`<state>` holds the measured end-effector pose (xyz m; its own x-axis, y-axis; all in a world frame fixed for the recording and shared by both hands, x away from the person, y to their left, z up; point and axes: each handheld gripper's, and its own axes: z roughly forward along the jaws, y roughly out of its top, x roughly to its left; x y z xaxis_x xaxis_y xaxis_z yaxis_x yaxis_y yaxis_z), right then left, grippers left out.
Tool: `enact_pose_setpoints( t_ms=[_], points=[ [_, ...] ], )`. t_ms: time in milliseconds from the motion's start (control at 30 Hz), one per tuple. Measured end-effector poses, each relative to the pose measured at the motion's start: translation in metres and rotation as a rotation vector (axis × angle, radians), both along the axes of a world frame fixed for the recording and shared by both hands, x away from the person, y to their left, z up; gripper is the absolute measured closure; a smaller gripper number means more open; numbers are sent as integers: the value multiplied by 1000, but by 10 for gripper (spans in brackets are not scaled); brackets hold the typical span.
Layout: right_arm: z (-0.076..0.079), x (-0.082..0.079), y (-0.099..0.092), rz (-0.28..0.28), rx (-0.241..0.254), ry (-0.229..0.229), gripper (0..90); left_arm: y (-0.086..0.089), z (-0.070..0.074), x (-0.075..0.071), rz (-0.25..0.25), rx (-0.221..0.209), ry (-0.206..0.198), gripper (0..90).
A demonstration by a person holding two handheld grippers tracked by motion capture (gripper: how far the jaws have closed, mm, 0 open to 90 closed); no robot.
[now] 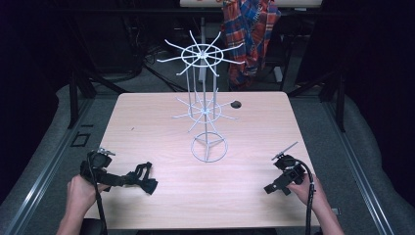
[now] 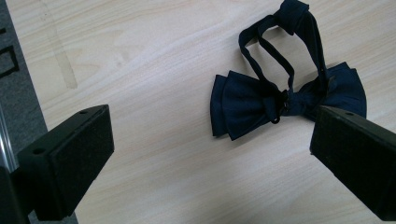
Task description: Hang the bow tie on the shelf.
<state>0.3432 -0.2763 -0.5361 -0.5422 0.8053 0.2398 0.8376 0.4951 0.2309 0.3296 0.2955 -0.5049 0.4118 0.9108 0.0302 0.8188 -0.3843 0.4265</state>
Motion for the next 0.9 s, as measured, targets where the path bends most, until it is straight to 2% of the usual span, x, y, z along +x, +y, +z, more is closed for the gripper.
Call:
enact_pose_setpoints(
  t_ms=[33, 100, 167, 200, 233, 267, 400, 600, 633, 767, 833, 900],
  points=[
    [2, 1, -1, 22, -20, 6, 84, 0, 0, 0, -1, 0, -3, 0],
    [3, 0, -1, 26, -27, -3, 84, 0, 1, -1, -2, -8, -6, 0],
    [1, -1, -1, 1, -4, -1, 84, 1, 1, -1, -1, -16, -6, 0],
    [2, -1, -2, 13, -21, 4, 84, 1, 1, 0, -2, -26, -1, 0],
    [1, -1, -3, 15, -17, -2, 84, 1, 1, 0, 0, -28, 0, 0],
    [1, -1, -2, 6, -3, -7, 84, 1, 0, -1, 1, -28, -4, 0],
    [1, 1, -2, 11, -8, 6, 84, -3, 2, -2, -2, -24, -25, 0],
    [0, 1, -4, 19, 11, 3, 84, -11, 2, -2, -9, -15, -22, 0],
    [0, 1, -3, 5, 16, -3, 84, -13, 1, -3, -13, -11, -22, 0],
    [-1, 4, 1, 27, 17, 10, 85, -18, 3, -7, -32, -45, -27, 0],
    [0, 5, 1, 40, 13, 11, 85, -20, 4, -7, -35, -47, -32, 0],
    [-1, 4, 1, 19, 25, 0, 86, -23, 4, -6, -40, -48, -25, 0]
  ],
)
